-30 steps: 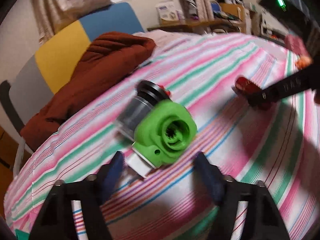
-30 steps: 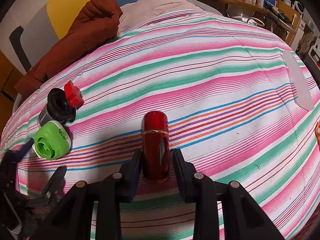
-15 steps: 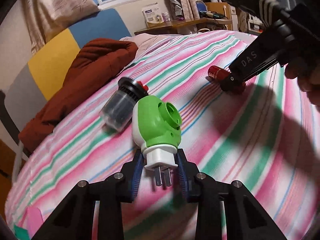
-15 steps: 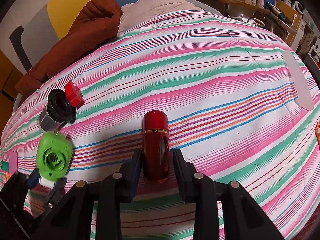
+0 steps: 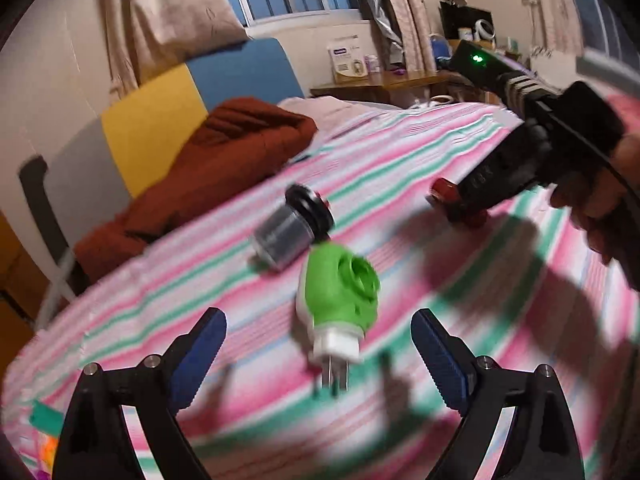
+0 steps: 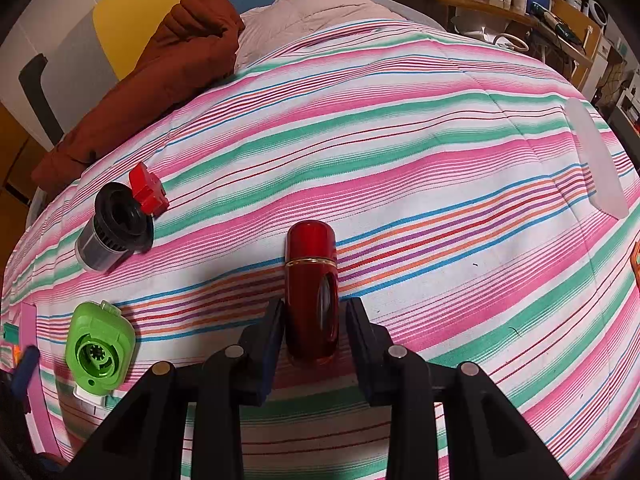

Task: Organize rigid objects
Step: 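Close the left gripper on the green plug-in device while the right holds the red bottle, then carry the green plug-in device into the white tray and open the left gripper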

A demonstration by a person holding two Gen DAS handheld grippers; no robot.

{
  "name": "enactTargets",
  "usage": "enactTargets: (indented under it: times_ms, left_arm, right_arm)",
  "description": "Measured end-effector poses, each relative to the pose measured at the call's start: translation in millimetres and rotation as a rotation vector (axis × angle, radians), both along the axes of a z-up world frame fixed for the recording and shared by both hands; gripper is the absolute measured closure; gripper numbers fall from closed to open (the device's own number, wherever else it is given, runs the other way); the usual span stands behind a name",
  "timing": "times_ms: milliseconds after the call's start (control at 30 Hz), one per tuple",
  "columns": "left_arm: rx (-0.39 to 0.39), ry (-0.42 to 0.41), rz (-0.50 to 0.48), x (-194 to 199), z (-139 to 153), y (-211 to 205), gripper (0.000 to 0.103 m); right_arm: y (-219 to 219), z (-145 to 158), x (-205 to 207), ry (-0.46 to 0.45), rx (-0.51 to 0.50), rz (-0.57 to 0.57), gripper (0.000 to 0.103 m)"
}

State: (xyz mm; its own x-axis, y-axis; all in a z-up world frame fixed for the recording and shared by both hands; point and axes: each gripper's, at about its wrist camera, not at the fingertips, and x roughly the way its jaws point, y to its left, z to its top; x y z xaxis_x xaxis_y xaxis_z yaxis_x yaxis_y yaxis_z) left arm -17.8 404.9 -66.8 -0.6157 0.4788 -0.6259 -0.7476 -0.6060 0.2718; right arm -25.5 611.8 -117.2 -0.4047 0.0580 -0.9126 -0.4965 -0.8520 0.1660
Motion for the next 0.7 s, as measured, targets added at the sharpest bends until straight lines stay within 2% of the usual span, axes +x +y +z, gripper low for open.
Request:
enactTargets:
  times_ms: [67,167,200,233,267,300,333,367,533,700]
  left_arm:
    - [-0.042,0.052,-0.012,2.6,-2.9,15.1,0.009]
    - [-0.156,0.153,-0.057,2.9,-19.6,38.9,0.010]
    - [-0.189,0.151,-0.066,-0.3,-26.8,42.8,0.017]
    - [-0.202,0.123,-0.067,-6.9,-31.1,44.6,0.027]
    - [-0.186,0.076,-0.076,-13.0,-31.5,42.9,0.029]
    - [-0.156,0.034,-0.075,-19.8,-29.1,38.8,0.034]
    - [-0.140,0.005,-0.066,-25.4,-27.9,36.1,0.047]
    - [-0.125,-0.033,-0.057,-31.8,-27.9,33.3,0.049]
    - [-0.014,-0.207,0.006,-60.2,-25.7,8.2,0.050]
    - [0.048,-0.290,0.047,-66.4,-28.5,-10.4,0.050]
  right_arm:
    - [-0.1,0.1,0.2,0.000,-0.001,-0.001,0.071]
    - [-0.6,0.2,-1.1,0.002,-0.003,-0.002,0.071]
    - [-0.5,0.2,-1.5,0.002,-0.004,-0.002,0.071]
    - [-0.5,0.2,-1.7,0.002,-0.005,-0.003,0.071]
    - [-0.5,-0.1,-2.1,0.002,-0.005,-0.003,0.071]
    - [-1.2,-0.1,-2.7,0.002,-0.005,-0.003,0.071]
    - [-0.1,0.1,-1.4,0.002,-0.005,-0.003,0.071]
    - [-0.8,0.3,-0.8,0.001,-0.004,-0.004,0.071]
    - [-1.1,-1.9,-5.6,0.003,-0.008,-0.005,0.071]
    - [-2.5,1.8,1.3,-0.006,0.009,0.011,0.071]
